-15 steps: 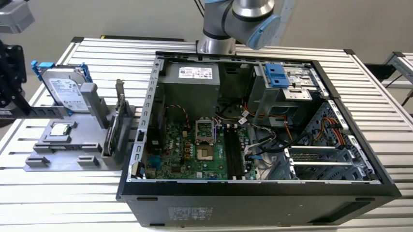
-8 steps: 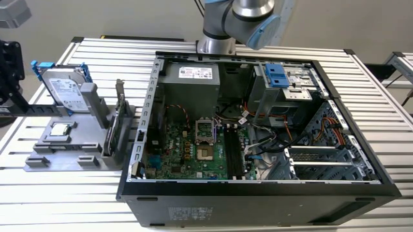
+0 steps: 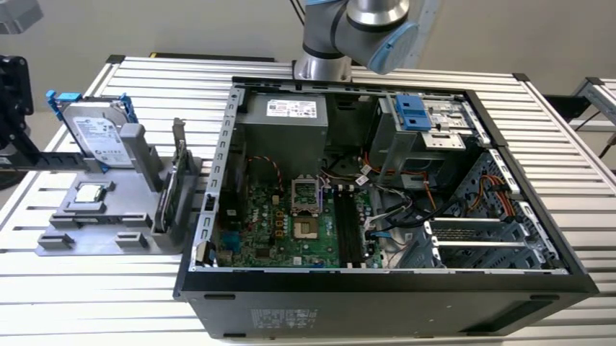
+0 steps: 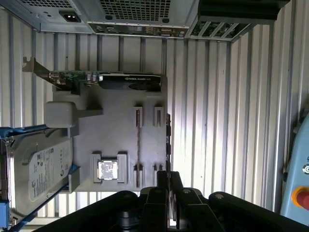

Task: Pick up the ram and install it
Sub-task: 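Pick up the ram and move it above insertion slot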

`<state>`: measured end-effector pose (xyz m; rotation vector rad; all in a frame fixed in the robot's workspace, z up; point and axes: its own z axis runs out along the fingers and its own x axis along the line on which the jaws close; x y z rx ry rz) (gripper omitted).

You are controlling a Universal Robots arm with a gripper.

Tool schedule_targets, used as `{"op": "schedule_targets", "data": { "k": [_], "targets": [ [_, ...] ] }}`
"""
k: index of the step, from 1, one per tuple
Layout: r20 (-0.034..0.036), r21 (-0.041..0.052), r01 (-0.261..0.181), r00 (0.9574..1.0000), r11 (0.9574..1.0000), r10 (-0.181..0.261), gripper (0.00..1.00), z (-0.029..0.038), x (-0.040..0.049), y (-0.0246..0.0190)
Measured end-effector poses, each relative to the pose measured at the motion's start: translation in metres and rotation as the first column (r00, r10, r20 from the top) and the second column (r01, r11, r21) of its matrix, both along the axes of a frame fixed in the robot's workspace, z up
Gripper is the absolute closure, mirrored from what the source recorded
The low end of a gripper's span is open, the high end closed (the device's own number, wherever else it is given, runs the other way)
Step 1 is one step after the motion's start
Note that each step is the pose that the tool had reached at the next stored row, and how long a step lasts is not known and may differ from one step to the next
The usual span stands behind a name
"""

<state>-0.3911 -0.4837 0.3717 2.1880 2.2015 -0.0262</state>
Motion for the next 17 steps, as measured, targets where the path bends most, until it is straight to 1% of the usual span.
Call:
{"op": "schedule_targets", "data": {
  "k": [17],
  "targets": [
    [0.0001,0.0000,0.001,1.0000,1.0000,-0.001,1.00,0.0133,0.0001,-0.0001]
  ]
}}
